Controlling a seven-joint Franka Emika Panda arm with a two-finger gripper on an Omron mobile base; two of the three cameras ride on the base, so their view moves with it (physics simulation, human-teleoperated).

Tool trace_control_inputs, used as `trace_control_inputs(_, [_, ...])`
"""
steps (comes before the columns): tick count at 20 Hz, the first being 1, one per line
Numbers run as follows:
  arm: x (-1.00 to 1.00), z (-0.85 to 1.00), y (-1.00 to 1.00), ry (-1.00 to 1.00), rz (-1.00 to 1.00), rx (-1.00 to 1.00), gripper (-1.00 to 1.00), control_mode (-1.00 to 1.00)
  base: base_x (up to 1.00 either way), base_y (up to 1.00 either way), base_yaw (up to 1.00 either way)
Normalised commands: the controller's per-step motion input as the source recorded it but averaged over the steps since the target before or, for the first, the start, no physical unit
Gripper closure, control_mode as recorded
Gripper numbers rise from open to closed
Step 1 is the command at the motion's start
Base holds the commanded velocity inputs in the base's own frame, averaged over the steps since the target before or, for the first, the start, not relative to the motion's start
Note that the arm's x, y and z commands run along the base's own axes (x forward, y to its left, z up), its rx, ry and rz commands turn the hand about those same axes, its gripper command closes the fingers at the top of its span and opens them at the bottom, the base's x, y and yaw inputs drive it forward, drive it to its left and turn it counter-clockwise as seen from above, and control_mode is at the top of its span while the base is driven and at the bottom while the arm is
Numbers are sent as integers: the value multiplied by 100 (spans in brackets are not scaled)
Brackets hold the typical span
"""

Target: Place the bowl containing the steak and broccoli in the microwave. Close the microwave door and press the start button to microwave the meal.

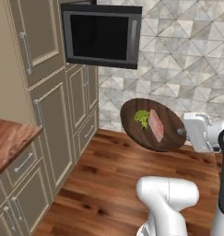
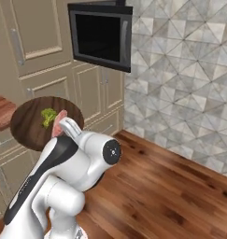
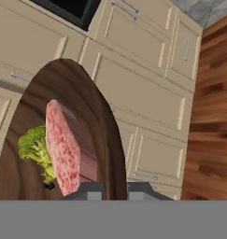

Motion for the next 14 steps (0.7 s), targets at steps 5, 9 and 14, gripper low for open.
trace_control_inputs(5, [0,0,0,0,0,0,100,100,46,-49,-31])
trace_control_inputs(9, [0,0,0,0,0,0,100,100,73,-54,-27])
trace_control_inputs(14, [0,0,0,0,0,0,100,100,62,-54,-18])
